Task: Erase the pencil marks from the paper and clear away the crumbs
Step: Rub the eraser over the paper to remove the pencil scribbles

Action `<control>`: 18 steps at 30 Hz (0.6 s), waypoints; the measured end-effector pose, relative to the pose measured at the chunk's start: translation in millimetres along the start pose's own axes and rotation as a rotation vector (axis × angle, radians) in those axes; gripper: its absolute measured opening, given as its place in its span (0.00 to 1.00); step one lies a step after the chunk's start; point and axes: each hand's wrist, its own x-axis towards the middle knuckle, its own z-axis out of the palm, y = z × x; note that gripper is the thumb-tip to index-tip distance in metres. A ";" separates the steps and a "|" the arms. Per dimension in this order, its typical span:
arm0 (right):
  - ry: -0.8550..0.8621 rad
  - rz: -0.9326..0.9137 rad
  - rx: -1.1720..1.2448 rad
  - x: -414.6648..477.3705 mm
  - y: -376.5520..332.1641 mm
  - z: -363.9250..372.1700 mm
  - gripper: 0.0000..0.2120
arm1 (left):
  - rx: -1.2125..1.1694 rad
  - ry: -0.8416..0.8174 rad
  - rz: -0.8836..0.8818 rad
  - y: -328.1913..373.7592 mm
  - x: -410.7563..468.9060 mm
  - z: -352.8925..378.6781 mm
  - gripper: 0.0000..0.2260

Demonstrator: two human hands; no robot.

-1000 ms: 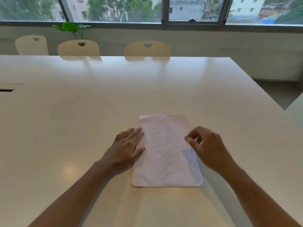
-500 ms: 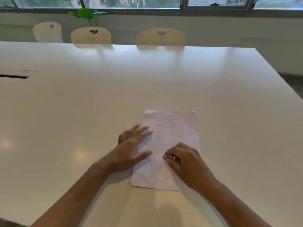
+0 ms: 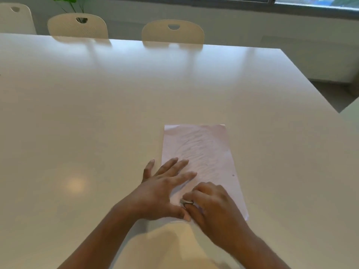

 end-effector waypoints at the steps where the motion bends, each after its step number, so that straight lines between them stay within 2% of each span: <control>1: -0.007 -0.005 0.000 -1.4 -3.5 2.9 0.06 | -0.003 -0.017 -0.003 0.1 -0.2 -1.1 0.49; 4: 0.037 0.058 -0.010 3.9 7.4 1.6 0.05 | 0.002 -0.053 -0.016 1.9 0.7 -3.1 0.51; 8: 0.207 0.198 -0.042 13.3 22.0 0.0 0.03 | 0.002 -0.047 -0.020 2.4 0.7 -2.2 0.54; 14: 0.070 0.047 -0.009 -1.9 -5.8 15.2 0.03 | 0.004 -0.070 -0.013 2.2 -0.5 -4.9 0.54; 18: 0.237 0.210 -0.093 17.7 27.0 -1.2 0.03 | 0.028 -0.084 -0.019 3.0 -0.5 -5.9 0.55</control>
